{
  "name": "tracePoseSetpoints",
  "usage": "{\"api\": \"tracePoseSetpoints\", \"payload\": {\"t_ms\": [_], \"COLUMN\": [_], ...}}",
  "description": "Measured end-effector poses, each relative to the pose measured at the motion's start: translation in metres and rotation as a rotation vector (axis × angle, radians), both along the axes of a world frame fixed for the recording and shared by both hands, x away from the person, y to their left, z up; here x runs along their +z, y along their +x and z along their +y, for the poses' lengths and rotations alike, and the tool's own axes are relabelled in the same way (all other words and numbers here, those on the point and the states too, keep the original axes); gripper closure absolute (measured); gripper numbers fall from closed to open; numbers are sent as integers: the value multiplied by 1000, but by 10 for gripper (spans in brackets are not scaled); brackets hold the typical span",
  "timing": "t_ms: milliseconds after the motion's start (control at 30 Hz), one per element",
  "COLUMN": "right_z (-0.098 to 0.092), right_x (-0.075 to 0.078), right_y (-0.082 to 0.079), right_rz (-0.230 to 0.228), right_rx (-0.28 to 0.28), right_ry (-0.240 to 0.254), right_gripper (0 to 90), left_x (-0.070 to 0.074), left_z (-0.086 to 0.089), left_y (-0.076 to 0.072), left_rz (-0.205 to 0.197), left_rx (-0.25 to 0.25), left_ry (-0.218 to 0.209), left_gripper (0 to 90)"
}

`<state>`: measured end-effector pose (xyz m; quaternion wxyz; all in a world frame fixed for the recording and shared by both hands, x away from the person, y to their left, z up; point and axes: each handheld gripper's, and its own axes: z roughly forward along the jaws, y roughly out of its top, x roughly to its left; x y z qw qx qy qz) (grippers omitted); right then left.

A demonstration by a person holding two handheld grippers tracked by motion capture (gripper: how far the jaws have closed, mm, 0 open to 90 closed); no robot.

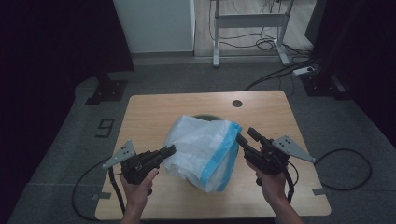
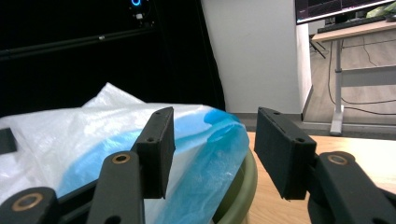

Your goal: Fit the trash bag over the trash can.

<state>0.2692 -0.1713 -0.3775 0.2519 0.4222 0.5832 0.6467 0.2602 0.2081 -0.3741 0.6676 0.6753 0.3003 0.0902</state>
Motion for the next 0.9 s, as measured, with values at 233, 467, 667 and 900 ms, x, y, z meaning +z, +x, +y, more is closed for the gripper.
{"api": "tracePoseSetpoints", "payload": {"t_ms": [233, 467, 667, 900], "right_z": [8, 21, 23, 24], "right_x": [-10, -17, -23, -23], "right_y": [2, -6, -8, -5], "right_rz": [29, 27, 33, 38], "right_rx": [17, 40, 47, 51], "right_ry": [-13, -45, -56, -68], "right_gripper": [464, 439, 441, 453], "left_x": [-2, -3, -3, -3], "left_z": [0, 3, 8, 7], "left_y": [-1, -1, -1, 0], "left_rz": [0, 0, 2, -1], "left_rx": [2, 4, 7, 0], "left_ry": [-10, -35, -63, -67], "left_gripper": [893, 893, 893, 893]}}
